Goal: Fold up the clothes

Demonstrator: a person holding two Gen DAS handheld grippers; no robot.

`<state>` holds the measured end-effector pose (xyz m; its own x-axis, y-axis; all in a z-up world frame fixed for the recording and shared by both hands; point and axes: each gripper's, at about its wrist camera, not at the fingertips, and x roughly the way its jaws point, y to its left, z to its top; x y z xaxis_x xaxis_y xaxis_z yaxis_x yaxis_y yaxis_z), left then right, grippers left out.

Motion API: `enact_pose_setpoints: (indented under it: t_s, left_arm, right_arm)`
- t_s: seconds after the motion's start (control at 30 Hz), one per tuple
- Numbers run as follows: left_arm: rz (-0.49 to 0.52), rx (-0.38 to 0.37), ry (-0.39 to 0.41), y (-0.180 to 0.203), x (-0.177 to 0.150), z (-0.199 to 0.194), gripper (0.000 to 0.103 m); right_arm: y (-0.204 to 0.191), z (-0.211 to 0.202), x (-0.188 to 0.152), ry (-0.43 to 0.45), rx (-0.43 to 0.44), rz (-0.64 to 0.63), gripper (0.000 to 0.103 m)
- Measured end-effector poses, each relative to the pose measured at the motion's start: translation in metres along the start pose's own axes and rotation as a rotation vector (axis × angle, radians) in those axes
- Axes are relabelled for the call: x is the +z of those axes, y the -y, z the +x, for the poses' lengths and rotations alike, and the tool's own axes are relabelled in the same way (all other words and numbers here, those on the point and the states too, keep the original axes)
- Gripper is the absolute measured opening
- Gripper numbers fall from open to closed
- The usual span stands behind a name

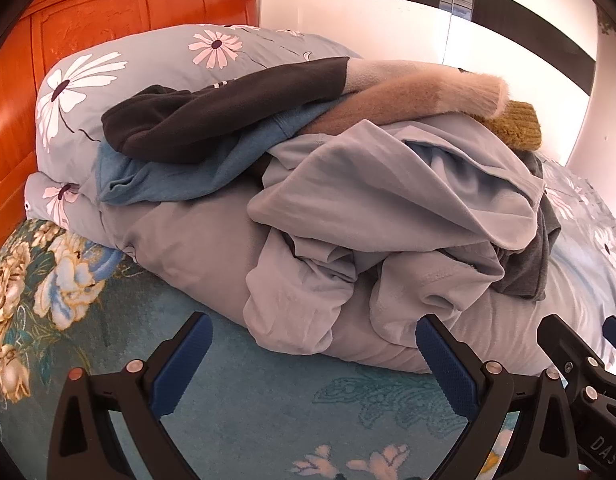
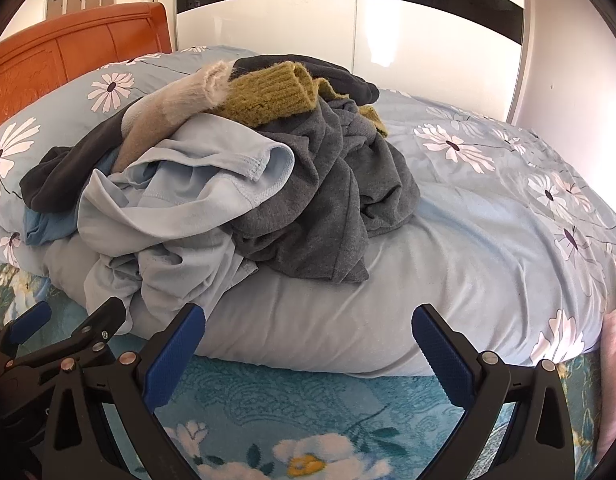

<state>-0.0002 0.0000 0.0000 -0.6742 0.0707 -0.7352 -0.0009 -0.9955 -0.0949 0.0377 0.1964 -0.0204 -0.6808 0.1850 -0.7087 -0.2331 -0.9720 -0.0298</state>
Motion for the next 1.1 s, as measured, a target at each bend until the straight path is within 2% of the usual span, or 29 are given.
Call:
enact_pose_setpoints:
  t_s: [0.1, 0.23, 0.33, 0.63, 0.73, 0.9, 1.1]
  left_arm:
    - [-0.005, -0.011, -0.001, 0.000, 0.001, 0.002, 0.103]
    - [0.003, -0.015, 0.049, 0.001, -0.006, -0.005, 0.103]
    - [0.020, -0.001, 0.059, 0.003, -0.006, -0.008, 0.103]
    - [-0.003, 0.008, 0.041, 0.000, 0.001, 0.008, 0.103]
    - [-0.009, -0.006, 0.062, -0.005, -0.002, 0.009, 0.103]
    - [-0.032, -0.030, 0.054, -0.014, 0.002, 0.016, 0.103]
    - [0.028, -0.008, 0.072, -0.011, 0.002, 0.017, 0.103]
  right_arm:
    - [0.001, -0.001, 0.001, 0.002, -0.006, -0.009, 0.103]
    - [0.003, -0.002, 0.002, 0.005, -0.013, -0.022, 0.103]
    - [0.004, -0.003, 0.003, 0.007, -0.018, -0.031, 0.103]
    - [0.001, -0.001, 0.005, 0.000, -0.012, -0.050, 0.103]
    - [-0.004, 0.000, 0.005, -0.001, -0.002, -0.059, 0.103]
    - [-0.010, 0.001, 0.006, -0.002, 0.010, -0.068, 0.103]
    - [-0.014, 0.000, 0.007, -0.001, 0.022, -0.078, 0.103]
